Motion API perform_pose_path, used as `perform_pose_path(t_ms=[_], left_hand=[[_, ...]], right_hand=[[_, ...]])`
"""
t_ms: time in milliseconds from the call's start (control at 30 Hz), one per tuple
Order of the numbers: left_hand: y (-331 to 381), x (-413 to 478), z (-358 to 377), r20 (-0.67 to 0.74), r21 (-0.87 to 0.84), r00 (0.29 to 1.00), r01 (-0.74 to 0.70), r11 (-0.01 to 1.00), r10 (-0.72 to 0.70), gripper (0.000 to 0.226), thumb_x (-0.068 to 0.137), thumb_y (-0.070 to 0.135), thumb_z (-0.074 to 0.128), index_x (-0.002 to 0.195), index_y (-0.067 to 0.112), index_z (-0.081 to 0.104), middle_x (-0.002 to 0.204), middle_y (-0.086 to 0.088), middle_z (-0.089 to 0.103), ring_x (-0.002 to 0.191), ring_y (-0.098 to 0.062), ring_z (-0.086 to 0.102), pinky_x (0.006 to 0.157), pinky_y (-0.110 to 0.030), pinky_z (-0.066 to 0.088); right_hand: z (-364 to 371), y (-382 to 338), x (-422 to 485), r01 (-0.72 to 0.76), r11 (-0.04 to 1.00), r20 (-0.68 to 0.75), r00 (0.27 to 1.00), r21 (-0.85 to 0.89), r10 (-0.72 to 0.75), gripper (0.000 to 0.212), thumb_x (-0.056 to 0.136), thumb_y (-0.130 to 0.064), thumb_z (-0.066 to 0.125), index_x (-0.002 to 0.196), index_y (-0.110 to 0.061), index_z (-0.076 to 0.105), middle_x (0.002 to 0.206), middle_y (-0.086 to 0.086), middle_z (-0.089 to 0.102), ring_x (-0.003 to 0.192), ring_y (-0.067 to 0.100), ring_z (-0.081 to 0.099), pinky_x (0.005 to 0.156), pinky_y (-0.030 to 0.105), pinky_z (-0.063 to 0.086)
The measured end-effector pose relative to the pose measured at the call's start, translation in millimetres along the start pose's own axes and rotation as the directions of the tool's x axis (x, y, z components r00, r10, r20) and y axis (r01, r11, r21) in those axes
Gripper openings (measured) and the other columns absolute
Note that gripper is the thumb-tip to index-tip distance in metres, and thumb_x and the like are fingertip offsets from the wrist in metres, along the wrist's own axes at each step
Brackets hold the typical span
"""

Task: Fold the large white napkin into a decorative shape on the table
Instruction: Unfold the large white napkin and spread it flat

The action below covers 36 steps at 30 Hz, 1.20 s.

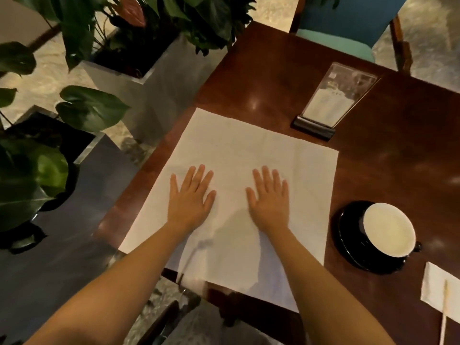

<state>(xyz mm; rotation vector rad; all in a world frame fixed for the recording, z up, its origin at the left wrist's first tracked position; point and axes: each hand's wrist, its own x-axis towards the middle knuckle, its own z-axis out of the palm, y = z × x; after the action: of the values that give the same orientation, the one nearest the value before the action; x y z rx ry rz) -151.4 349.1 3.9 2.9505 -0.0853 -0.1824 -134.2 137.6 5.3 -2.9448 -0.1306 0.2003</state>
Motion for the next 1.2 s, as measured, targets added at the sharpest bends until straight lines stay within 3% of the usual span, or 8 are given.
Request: perform_pose_path(t_ms=[133,300,433,600,733,833,967,1200], left_hand=[[-0.9,-0.3,-0.8,-0.002,0.008,1.0,0.002,1.0,-0.002,0.06,0.093,0.058,0.006,0.148,0.034,0.003,0.159,0.006,-0.001,0.145,-0.016,-0.011,0.116,-0.053,-0.009],[-0.3,0.0,-2.0,0.027,0.014,1.0,0.005,1.0,-0.005,0.061,0.092,0.058,0.004,0.147,0.033,-0.002,0.158,0.006,-0.008,0.143,-0.016,-0.017,0.116,-0.053,-0.011],[8.3,7.1,-9.0,0.049,-0.036,0.999,0.015,0.999,-0.013,0.064,0.091,0.06,0.004,0.148,0.031,-0.004,0.158,0.005,-0.012,0.144,-0.018,-0.017,0.112,-0.052,-0.02],[42.6,69.2,-18.2,-0.029,-0.084,1.0,-0.008,0.996,0.006,0.054,0.098,0.044,0.012,0.149,0.027,0.001,0.159,0.002,-0.004,0.146,-0.019,-0.009,0.115,-0.051,-0.01],[56.0,124.5,-6.4,0.008,0.031,0.998,0.067,0.997,-0.067,0.056,0.099,0.044,0.013,0.147,0.025,-0.008,0.158,-0.001,-0.012,0.145,-0.02,-0.014,0.115,-0.051,-0.007],[45.3,136.9,1.1,-0.044,0.089,0.999,0.011,0.996,-0.007,0.058,0.096,0.05,0.011,0.147,0.029,-0.005,0.159,0.001,-0.006,0.145,-0.021,-0.009,0.117,-0.052,-0.003],[23.0,141.3,-0.3,-0.107,0.006,0.992,0.072,0.997,-0.071,0.061,0.092,0.058,0.01,0.148,0.033,0.002,0.159,0.003,0.001,0.146,-0.023,-0.002,0.116,-0.05,-0.007],[-25.4,164.2,-9.5,-0.131,0.075,0.982,0.149,0.986,-0.138,0.071,0.087,0.067,0.002,0.147,0.03,0.008,0.159,0.003,0.009,0.146,-0.022,0.005,0.115,-0.051,-0.002]], right_hand=[[-13.0,43.0,15.8,-0.144,0.989,0.014,0.989,-0.032,0.144,0.061,0.093,-0.057,0.003,0.148,-0.032,-0.006,0.159,-0.005,-0.009,0.145,0.019,-0.013,0.119,0.042,-0.005],[-30.4,87.5,33.5,-0.254,0.967,0.013,0.967,-0.002,0.254,0.061,0.096,-0.053,0.008,0.15,-0.026,-0.002,0.16,-0.001,-0.008,0.146,0.02,-0.01,0.12,0.045,-0.002],[-38.4,76.6,52.9,-0.366,0.929,-0.021,0.93,0.057,0.367,0.06,0.099,-0.045,0.017,0.15,-0.016,0.004,0.16,0.007,0.001,0.147,0.027,-0.002,0.119,0.05,0.003],[-27.9,-10.6,80.6,0.052,0.996,-0.059,0.997,0.069,-0.048,0.053,0.101,-0.032,0.029,0.149,-0.017,0.013,0.159,0.007,0.009,0.147,0.027,0.004,0.117,0.046,0.002],[-7.6,-40.1,102.0,0.099,0.995,0.036,0.994,0.012,-0.099,0.052,0.101,-0.035,0.018,0.149,-0.024,0.002,0.16,0.0,-0.003,0.147,0.02,-0.008,0.118,0.044,-0.005],[-3.3,-24.4,106.4,0.065,0.997,0.015,0.998,-0.031,-0.065,0.054,0.099,-0.044,0.015,0.149,-0.029,0.003,0.16,-0.005,-0.004,0.147,0.019,-0.008,0.118,0.045,-0.008],[-11.3,16.3,106.8,-0.071,0.997,-0.024,0.997,-0.017,0.07,0.056,0.096,-0.052,0.014,0.148,-0.034,0.005,0.16,-0.006,0.002,0.147,0.02,-0.005,0.119,0.048,-0.004],[-29.0,95.3,96.2,-0.331,0.943,-0.076,0.94,0.03,0.332,0.06,0.094,-0.057,0.008,0.149,-0.033,0.003,0.16,-0.004,-0.003,0.146,0.023,-0.009,0.119,0.049,-0.005]])
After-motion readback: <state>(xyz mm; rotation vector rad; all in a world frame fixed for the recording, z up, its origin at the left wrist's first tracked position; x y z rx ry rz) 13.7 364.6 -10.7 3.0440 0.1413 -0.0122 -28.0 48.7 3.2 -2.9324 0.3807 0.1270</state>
